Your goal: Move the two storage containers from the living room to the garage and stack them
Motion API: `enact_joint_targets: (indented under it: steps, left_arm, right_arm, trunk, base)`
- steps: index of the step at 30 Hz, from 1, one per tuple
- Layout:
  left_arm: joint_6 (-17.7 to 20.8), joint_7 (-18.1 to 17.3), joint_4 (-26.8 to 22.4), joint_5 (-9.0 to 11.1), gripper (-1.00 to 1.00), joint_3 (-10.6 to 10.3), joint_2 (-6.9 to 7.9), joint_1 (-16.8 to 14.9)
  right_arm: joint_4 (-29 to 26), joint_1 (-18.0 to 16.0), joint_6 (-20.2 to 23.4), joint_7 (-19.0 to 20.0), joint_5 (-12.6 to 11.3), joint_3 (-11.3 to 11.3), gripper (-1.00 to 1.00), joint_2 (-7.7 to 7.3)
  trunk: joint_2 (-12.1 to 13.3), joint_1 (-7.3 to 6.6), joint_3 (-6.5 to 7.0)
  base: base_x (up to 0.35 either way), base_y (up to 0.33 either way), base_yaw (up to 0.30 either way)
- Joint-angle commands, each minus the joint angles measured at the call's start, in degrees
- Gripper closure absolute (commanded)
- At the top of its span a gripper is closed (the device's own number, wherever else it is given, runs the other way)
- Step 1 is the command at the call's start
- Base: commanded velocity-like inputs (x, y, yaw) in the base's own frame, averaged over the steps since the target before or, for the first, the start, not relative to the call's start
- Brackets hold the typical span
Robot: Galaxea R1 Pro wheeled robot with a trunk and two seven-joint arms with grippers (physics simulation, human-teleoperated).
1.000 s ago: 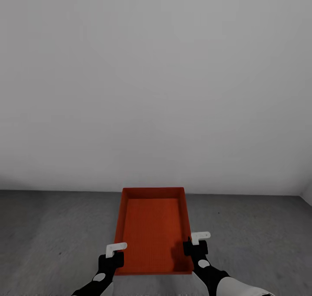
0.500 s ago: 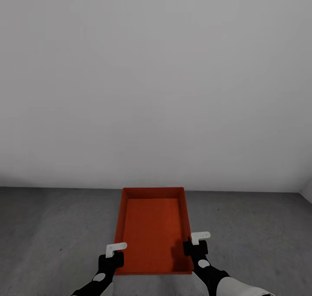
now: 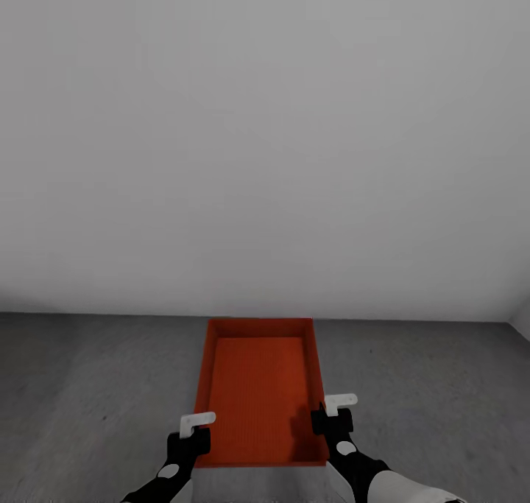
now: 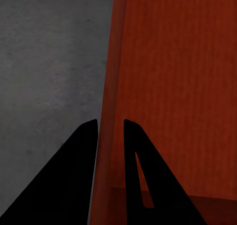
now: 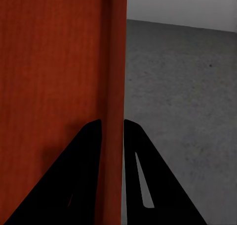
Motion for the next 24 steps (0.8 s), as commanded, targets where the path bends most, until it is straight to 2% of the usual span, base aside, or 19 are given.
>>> enact_joint_targets:
  steps: [1, 24]
  left_arm:
    - [-2.17, 1.65, -0.05, 0.21, 1.00, 0.29, 0.02, -0.05]
    - [-2.17, 1.65, -0.04, 0.16, 1.00, 0.26, 0.02, -0.05]
  right_arm:
    - [0.19, -0.06, 0.09, 1.66, -0.59, -2.79, 1.00, 0.04]
    - [0.19, -0.01, 0.09, 1.66, -0.59, -2.79, 1.00, 0.04]
  trunk:
    - [-0.03, 0.00, -0.15]
    - [-0.03, 0.00, -2.26]
  base:
    - [0.000, 0.000, 0.000]
    - [0.000, 0.000, 0.000]
